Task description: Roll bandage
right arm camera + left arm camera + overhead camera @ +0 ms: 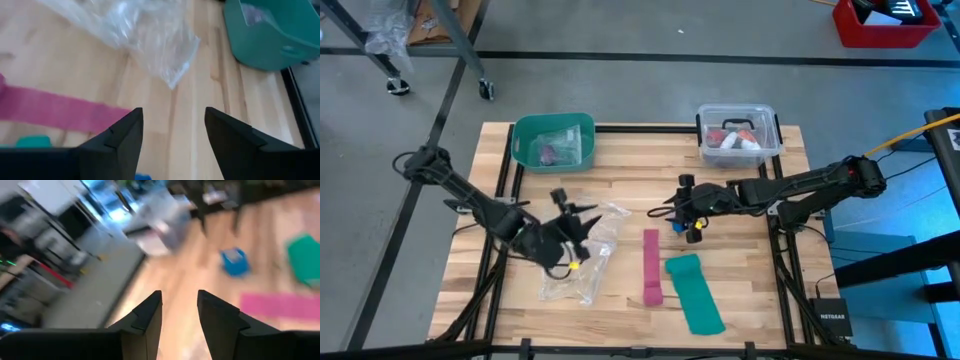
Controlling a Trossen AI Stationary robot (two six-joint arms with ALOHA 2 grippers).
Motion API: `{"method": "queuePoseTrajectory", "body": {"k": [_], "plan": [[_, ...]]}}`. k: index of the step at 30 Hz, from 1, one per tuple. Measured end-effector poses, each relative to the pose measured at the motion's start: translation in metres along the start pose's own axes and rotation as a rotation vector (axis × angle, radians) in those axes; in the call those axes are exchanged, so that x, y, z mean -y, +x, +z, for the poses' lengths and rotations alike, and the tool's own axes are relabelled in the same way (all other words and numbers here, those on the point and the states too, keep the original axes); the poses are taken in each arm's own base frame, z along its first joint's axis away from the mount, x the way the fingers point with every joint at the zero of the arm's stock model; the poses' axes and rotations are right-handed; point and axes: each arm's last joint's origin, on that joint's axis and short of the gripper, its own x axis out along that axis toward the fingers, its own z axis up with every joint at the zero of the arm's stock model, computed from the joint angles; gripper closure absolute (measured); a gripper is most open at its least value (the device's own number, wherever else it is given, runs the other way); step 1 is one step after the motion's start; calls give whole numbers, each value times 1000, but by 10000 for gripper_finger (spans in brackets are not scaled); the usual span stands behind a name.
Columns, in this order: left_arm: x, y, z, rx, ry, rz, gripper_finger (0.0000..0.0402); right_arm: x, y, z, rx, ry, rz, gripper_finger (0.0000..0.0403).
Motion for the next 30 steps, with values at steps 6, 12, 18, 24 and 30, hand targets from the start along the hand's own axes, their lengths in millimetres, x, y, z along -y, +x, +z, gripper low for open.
{"method": "queuePoseTrajectory", "body": {"k": [6, 12, 18, 24, 30], "plan": [[5, -13, -22, -136, -77, -104, 285, 0, 0, 8, 88, 28, 44, 188], [17, -5, -35, -214, 0, -159, 285, 1, -1, 11, 126, 39, 35, 188], [41, 8, -47, -290, 62, -255, 285, 1, -1, 11, 127, 40, 34, 188], [64, 21, -46, -238, 102, -304, 285, 1, -1, 11, 127, 40, 34, 188], [70, 43, -56, -292, 166, -262, 285, 1, -1, 11, 127, 40, 33, 188]]}}
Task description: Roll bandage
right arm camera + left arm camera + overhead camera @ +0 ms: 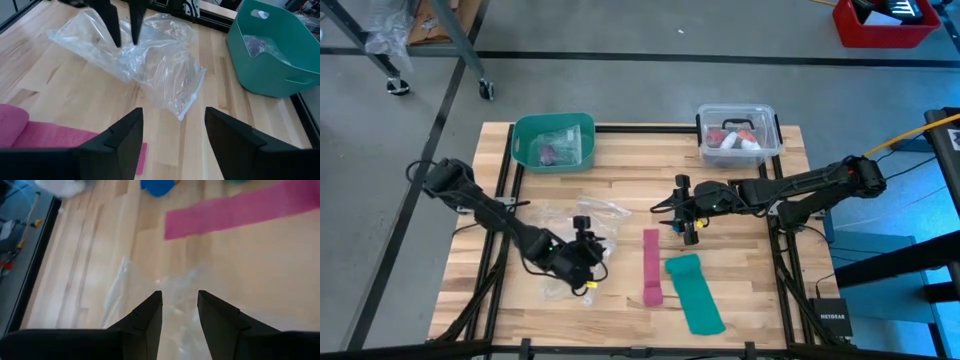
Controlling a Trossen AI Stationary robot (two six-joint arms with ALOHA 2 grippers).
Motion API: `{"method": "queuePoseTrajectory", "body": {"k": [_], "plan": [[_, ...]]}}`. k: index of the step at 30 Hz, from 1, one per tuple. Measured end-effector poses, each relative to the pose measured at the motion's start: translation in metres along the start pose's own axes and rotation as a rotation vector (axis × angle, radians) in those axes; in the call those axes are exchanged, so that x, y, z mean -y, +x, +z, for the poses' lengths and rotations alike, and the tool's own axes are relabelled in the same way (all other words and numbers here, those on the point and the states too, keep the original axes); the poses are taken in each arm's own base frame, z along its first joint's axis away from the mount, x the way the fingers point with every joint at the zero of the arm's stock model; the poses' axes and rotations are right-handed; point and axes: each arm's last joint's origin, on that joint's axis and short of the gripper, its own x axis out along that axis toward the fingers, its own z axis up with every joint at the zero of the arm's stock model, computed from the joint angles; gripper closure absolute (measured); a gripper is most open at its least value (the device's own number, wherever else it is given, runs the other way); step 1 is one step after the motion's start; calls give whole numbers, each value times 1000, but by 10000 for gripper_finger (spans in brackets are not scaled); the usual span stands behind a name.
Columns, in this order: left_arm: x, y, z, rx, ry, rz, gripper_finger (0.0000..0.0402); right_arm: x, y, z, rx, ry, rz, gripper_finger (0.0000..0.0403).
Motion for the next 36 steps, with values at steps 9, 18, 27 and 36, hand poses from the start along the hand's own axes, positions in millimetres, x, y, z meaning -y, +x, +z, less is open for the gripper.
{"method": "queuePoseTrajectory", "body": {"k": [9, 18, 27, 36], "plan": [[-11, 28, -2, -116, -42, -88, 292, 0, 0, 0, -1, 0, 1, 188], [-19, 35, 4, -97, -84, -125, 394, 0, 0, 0, -5, 0, -15, 188], [-31, 25, 19, -15, -96, -125, 400, 0, 0, -1, -12, -49, -14, 188], [-70, -22, 46, 185, -253, -134, 401, 0, 0, -2, -21, -190, -10, 188]]}}
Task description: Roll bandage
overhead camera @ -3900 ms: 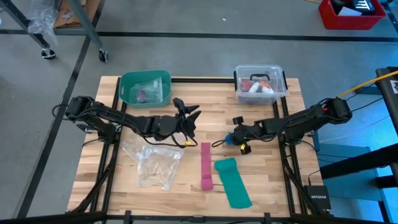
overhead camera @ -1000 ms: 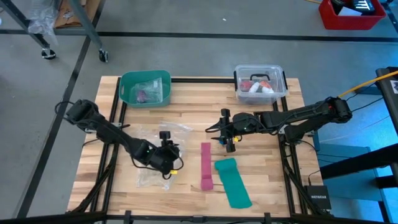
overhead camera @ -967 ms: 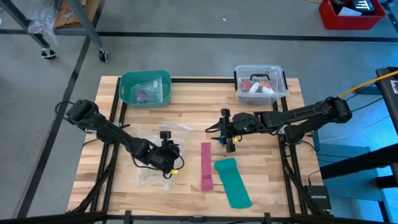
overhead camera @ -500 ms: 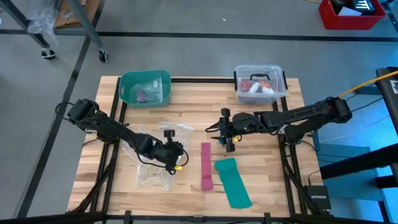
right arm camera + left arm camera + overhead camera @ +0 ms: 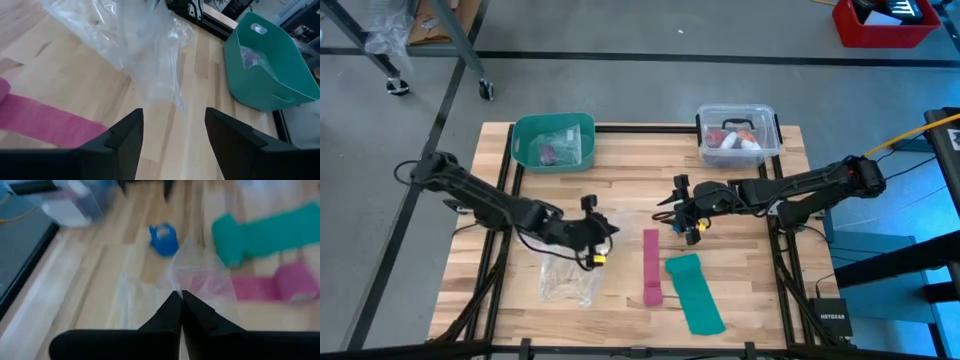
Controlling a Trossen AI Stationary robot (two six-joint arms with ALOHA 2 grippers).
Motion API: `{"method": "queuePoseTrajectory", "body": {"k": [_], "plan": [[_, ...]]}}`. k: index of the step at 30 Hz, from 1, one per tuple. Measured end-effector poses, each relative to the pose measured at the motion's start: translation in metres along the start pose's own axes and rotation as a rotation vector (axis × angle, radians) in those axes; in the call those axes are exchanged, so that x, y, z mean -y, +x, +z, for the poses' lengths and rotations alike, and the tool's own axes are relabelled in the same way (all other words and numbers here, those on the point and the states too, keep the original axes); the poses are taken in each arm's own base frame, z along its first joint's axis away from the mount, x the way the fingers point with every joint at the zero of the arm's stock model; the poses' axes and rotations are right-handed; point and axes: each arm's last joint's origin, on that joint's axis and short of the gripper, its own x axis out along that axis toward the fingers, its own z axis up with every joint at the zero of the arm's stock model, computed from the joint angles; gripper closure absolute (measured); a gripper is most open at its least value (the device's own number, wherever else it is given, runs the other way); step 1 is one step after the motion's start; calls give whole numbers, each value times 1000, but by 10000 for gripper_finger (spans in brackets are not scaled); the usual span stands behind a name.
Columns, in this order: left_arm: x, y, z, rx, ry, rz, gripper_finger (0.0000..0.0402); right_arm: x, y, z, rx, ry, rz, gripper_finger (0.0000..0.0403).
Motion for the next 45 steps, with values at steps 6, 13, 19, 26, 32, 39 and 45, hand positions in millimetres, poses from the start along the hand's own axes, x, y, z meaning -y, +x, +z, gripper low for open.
{"method": "queuePoseTrajectory", "body": {"k": [6, 13, 19, 26, 32, 39, 45], "plan": [[-22, -40, 22, 178, -166, -38, 401, 0, 0, 0, 0, -3, 0, 188], [-43, -78, 38, 357, -281, -79, 402, 0, 0, 0, 4, -1, -2, 188], [-53, -98, 49, 498, -370, -111, 401, 2, 0, 5, 55, 6, -23, 188], [-55, -109, 54, 573, -341, -161, 401, 5, -1, 13, 130, -25, -58, 188], [-48, -111, 57, 621, -188, -159, 401, 11, -4, 26, 273, 61, -107, 188], [-45, -118, 68, 759, -120, -144, 401, 14, -7, 32, 347, 98, -134, 188], [-45, -119, 69, 772, -85, -131, 401, 17, -11, 41, 462, 175, -111, 188]]}}
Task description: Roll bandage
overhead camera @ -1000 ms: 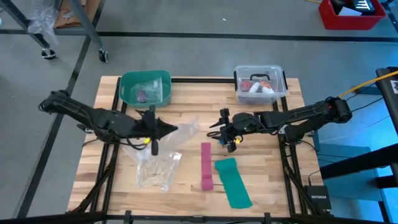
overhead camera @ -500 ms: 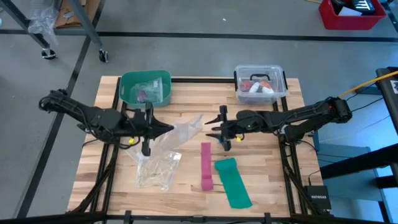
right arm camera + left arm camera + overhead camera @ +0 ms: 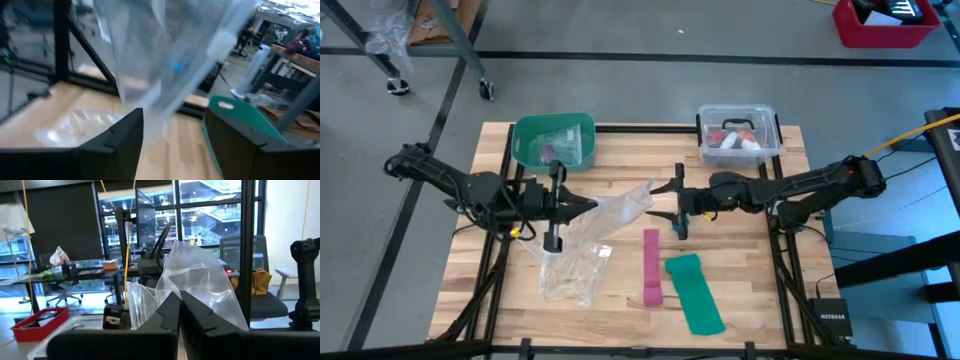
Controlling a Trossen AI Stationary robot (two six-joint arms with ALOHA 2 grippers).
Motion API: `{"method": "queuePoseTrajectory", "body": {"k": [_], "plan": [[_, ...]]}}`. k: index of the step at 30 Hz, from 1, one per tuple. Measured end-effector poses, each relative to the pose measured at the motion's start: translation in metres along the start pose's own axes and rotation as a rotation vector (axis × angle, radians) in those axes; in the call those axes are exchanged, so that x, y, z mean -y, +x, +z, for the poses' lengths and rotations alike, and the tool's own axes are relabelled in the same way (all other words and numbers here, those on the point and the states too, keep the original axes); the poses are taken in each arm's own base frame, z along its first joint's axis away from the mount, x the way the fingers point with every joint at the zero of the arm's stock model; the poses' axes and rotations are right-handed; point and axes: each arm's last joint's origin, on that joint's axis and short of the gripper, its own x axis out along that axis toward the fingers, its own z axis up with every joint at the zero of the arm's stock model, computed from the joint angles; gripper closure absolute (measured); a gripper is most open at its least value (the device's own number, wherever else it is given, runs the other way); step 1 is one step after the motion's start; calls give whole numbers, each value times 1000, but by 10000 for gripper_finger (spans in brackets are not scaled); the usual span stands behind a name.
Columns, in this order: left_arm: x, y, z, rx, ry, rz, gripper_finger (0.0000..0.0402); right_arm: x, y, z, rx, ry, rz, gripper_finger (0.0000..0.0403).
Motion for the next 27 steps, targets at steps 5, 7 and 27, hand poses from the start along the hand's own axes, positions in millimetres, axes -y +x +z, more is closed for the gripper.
{"method": "queuePoseTrajectory", "body": {"k": [5, 7, 27], "plan": [[1, 2, 2, 33, 42, -21, 401, 1, 0, 5, 55, 52, 12, 188], [3, 3, 3, 55, 68, -34, 401, 1, 0, 6, 61, 69, 10, 188], [8, 11, -2, 69, 142, -61, 401, 1, 0, 5, 56, 64, 11, 394]]}}
